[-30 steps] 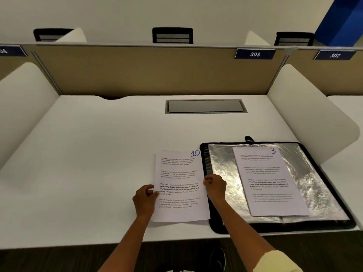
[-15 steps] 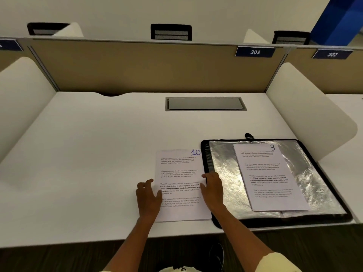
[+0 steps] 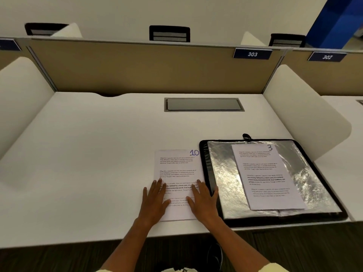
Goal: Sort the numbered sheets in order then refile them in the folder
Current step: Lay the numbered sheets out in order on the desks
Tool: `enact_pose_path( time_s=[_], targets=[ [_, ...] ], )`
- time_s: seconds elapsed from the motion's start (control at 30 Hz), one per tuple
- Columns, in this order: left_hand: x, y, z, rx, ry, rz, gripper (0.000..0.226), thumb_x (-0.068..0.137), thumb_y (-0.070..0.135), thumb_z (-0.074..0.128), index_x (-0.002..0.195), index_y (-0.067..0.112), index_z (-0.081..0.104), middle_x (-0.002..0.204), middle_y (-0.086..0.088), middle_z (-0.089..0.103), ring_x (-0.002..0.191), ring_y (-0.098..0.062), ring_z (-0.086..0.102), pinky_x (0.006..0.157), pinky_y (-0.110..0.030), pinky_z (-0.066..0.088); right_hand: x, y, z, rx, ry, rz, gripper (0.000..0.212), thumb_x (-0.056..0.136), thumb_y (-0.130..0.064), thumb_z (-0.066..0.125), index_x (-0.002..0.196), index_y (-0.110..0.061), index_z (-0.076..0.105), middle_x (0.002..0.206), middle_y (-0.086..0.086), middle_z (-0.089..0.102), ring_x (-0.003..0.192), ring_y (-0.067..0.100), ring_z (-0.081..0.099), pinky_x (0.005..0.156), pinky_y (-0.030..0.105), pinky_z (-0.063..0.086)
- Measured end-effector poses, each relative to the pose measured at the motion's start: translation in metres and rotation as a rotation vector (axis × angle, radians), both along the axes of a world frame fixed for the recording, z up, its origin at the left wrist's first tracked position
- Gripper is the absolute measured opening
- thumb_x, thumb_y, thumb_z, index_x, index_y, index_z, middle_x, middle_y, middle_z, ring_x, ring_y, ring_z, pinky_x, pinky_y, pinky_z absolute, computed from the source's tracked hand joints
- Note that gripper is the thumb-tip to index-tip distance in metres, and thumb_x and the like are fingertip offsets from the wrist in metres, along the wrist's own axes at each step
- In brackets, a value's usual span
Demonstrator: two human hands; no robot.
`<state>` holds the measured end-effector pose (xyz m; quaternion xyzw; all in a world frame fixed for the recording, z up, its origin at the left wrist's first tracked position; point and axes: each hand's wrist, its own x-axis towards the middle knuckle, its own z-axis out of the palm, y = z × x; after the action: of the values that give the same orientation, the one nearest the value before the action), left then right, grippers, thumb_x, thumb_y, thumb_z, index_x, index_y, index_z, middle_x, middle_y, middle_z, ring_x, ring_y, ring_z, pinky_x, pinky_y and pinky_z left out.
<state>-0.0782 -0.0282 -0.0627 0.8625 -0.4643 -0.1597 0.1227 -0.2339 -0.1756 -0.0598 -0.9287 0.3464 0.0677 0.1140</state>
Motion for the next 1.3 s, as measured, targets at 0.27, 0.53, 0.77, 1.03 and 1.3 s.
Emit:
enact_pose_path(
  time_s=[0.27,0.53,0.77,1.03,1.3],
  targets=[
    [0.002,0.001,0.003,-0.029,0.009,0.006,0.080,0.088,0.062,0.015,0.155,0.020,0.003,0.159,0.003,-0.017,0.147,-0.015,-0.017,0.117,-0.039,-0.014,0.003,0.002,0.020,0.023,-0.095,-0.015,0.086,0.085,-0.063,0.004,0.153,-0.020,0.036,0.164,0.009,0.022,0.151,0.027,0.021,0.115,0.062,-0.005],
    [-0.019,-0.030,0.017,-0.129,0.027,-0.063,0.080,0.087,0.066,0.008,0.155,0.024,-0.001,0.160,0.005,-0.020,0.147,-0.012,-0.022,0.116,-0.033,-0.018,-0.023,-0.026,0.037,-0.032,-0.258,-0.263,0.062,0.102,-0.044,0.044,0.157,-0.024,0.023,0.165,0.009,0.015,0.153,0.029,0.011,0.120,0.056,0.001],
    [-0.064,-0.068,0.029,-0.143,0.038,-0.151,0.067,0.102,0.047,0.033,0.155,0.022,0.001,0.159,0.004,-0.020,0.147,-0.014,-0.023,0.118,-0.034,-0.017,-0.072,-0.068,0.039,-0.046,-0.242,-0.428,0.060,0.101,-0.046,0.046,0.154,-0.024,0.030,0.164,0.009,0.018,0.152,0.030,0.013,0.118,0.061,0.008],
    [-0.124,-0.135,0.041,-0.142,0.073,-0.215,0.068,0.103,0.044,0.037,0.157,0.020,0.004,0.161,0.003,-0.016,0.148,-0.015,-0.020,0.120,-0.038,-0.011,-0.134,-0.134,0.045,0.014,-0.322,-0.600,0.060,0.100,-0.043,0.048,0.153,-0.020,0.032,0.161,0.012,0.023,0.149,0.032,0.019,0.119,0.058,0.012],
    [-0.180,-0.195,0.040,-0.068,0.097,-0.242,0.068,0.103,0.046,0.033,0.156,0.018,0.002,0.158,0.005,-0.019,0.143,-0.013,-0.026,0.121,-0.040,-0.010,-0.199,-0.209,0.048,0.098,-0.325,-0.770,0.058,0.100,-0.038,0.051,0.151,-0.016,0.033,0.157,0.016,0.027,0.141,0.037,0.029,0.115,0.055,0.025]
  ],
)
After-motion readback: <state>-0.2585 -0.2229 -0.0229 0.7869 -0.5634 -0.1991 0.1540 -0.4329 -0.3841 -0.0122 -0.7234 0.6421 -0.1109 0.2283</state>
